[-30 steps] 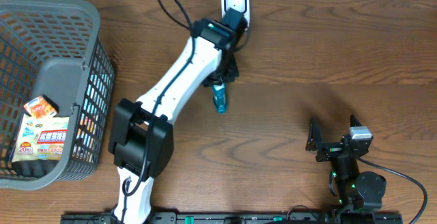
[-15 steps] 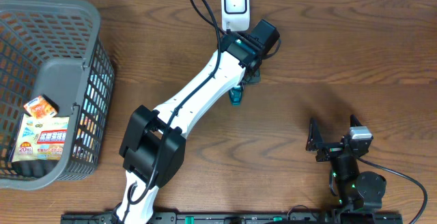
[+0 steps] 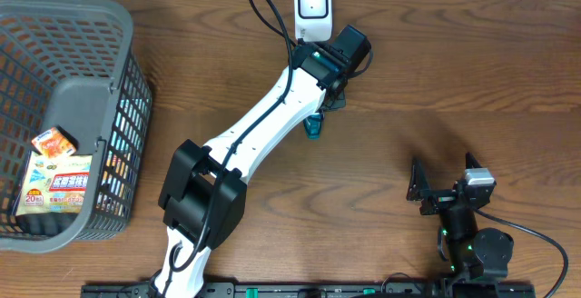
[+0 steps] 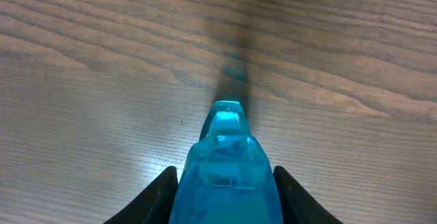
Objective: Scan the item barcode
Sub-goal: 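Carry the bottle with the left gripper toward the white scanner, then set the bottle upright on the table and release the left gripper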
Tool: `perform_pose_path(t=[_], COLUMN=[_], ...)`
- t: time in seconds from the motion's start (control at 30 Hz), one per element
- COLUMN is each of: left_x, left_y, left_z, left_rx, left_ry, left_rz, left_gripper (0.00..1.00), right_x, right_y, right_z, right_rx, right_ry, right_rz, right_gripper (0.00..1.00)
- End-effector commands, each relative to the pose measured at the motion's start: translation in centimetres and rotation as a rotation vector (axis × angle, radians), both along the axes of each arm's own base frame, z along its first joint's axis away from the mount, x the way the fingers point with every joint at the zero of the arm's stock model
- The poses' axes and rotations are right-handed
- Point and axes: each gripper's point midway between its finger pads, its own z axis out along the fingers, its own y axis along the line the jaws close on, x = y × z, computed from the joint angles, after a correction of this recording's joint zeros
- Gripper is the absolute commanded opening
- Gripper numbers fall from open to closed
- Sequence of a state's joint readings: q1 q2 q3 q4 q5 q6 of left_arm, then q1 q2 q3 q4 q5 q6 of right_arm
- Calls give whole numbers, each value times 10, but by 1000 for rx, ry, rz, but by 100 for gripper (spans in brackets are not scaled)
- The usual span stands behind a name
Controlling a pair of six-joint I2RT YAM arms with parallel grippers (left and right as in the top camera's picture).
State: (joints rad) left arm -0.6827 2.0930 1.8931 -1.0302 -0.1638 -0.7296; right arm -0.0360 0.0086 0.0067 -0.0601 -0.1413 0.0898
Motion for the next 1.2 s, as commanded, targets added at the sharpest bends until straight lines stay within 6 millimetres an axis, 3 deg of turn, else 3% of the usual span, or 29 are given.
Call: perform_pose_path(t=[0.0, 0.27, 0.33, 0.53, 0.63, 0.77, 0.93, 1.07, 1.17], left_x=[6, 1, 1, 1, 0, 0, -4, -8, -19], left_y=[3, 6, 6, 7, 7, 9, 26, 99, 183], left_z=[4, -16, -16, -11, 6, 56, 163, 261, 317], left_rx=[6, 23, 23, 18, 13, -6, -59, -39, 18], left_ry=[-31, -11, -11, -17, -32, -104, -321, -582, -749], left_rz=[18, 17, 17, 17, -3, -93, -203, -34, 185], left_gripper=[38, 45, 55, 99, 98, 98, 98, 98, 98], right_x=[0, 0, 0, 0, 0, 0, 0, 0, 0], right_y=[-1, -1, -1, -1, -1, -1, -1, -1, -1], right_z=[-1, -1, -1, -1, -1, -1, -1, -1, -1], right_rx=[-9, -9, -9, -9, -9, -9, -9, -9, -9], right_ry=[2, 2, 2, 2, 2, 2, 2, 2, 2], right_rz=[-4, -4, -4, -4, -4, -4, -4, -4, -4], right_gripper=[99, 99, 99, 99, 99, 99, 99, 99, 99])
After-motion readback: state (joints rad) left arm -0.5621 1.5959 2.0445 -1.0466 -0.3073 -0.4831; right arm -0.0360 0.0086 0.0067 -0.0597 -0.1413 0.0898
